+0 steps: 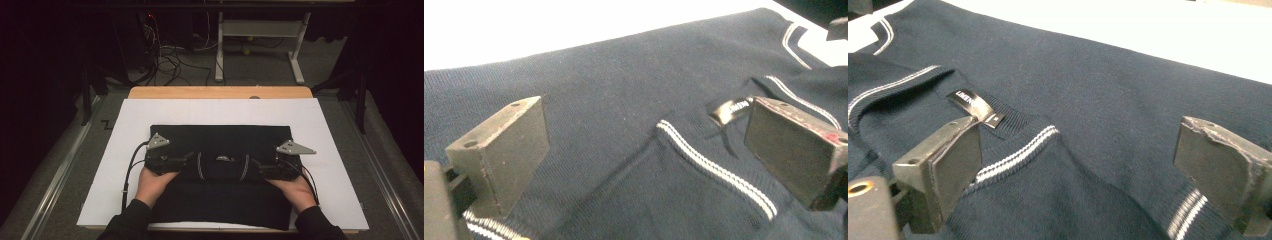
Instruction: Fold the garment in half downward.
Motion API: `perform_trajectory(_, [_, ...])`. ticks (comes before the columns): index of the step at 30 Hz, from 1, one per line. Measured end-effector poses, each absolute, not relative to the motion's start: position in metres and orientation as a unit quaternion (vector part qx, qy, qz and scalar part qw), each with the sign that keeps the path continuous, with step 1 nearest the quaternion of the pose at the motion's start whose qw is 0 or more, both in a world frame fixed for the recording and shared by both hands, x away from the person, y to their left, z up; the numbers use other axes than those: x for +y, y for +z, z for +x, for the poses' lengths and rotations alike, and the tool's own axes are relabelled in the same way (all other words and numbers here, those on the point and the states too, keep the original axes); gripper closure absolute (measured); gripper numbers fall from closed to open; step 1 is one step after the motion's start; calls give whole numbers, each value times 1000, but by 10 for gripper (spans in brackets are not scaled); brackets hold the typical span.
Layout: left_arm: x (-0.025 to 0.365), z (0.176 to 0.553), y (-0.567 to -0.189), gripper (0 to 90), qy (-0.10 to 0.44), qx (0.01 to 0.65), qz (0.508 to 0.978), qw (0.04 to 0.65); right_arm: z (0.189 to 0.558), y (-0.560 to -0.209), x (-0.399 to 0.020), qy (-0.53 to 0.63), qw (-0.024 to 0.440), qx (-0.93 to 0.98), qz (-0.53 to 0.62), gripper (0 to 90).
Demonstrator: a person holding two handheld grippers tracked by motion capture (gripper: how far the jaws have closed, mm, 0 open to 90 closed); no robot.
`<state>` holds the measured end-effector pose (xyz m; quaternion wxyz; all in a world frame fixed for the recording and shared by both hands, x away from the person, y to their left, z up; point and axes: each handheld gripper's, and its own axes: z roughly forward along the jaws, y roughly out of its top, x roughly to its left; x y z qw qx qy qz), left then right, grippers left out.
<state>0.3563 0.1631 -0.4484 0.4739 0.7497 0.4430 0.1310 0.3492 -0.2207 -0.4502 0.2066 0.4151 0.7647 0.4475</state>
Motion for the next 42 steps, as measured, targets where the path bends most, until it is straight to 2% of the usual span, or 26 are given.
perform_trajectory(6, [149, 367, -453, 144, 119, 451, 762, 449, 360, -450, -210, 443, 203, 768, 416, 150])
perform_trajectory(8, [145, 370, -458, 239, 117, 454, 775, 424, 362, -452, -206, 434, 202, 774, 415, 188])
perform_trajectory(9, [142, 372, -463, 257, 106, 458, 782, 409, 363, -454, -203, 428, 201, 776, 417, 216])
perform_trajectory(12, [135, 375, -474, 257, 100, 457, 803, 369, 368, -463, -197, 413, 182, 781, 431, 322])
perform_trajectory(15, [134, 374, -474, 257, 92, 452, 804, 376, 369, -467, -194, 403, 171, 788, 434, 415])
perform_trajectory(23, [127, 373, -476, 258, 99, 438, 822, 352, 366, -475, -185, 363, 177, 805, 434, 429])
perform_trajectory(28, [126, 371, -476, 392, 93, 426, 825, 360, 365, -475, -185, 370, 172, 802, 436, 501])
perform_trajectory(30, [127, 370, -476, 454, 89, 423, 824, 366, 365, -475, -186, 372, 170, 802, 436, 557])
perform_trajectory(34, [128, 368, -477, 640, 88, 411, 826, 377, 364, -475, -187, 380, 161, 804, 429, 675])
perform_trajectory(38, [129, 367, -477, 721, 88, 409, 824, 383, 363, -476, -188, 385, 154, 805, 424, 758])
perform_trajectory(42, [132, 364, -476, 753, 97, 405, 821, 389, 360, -473, -189, 399, 165, 800, 416, 790])
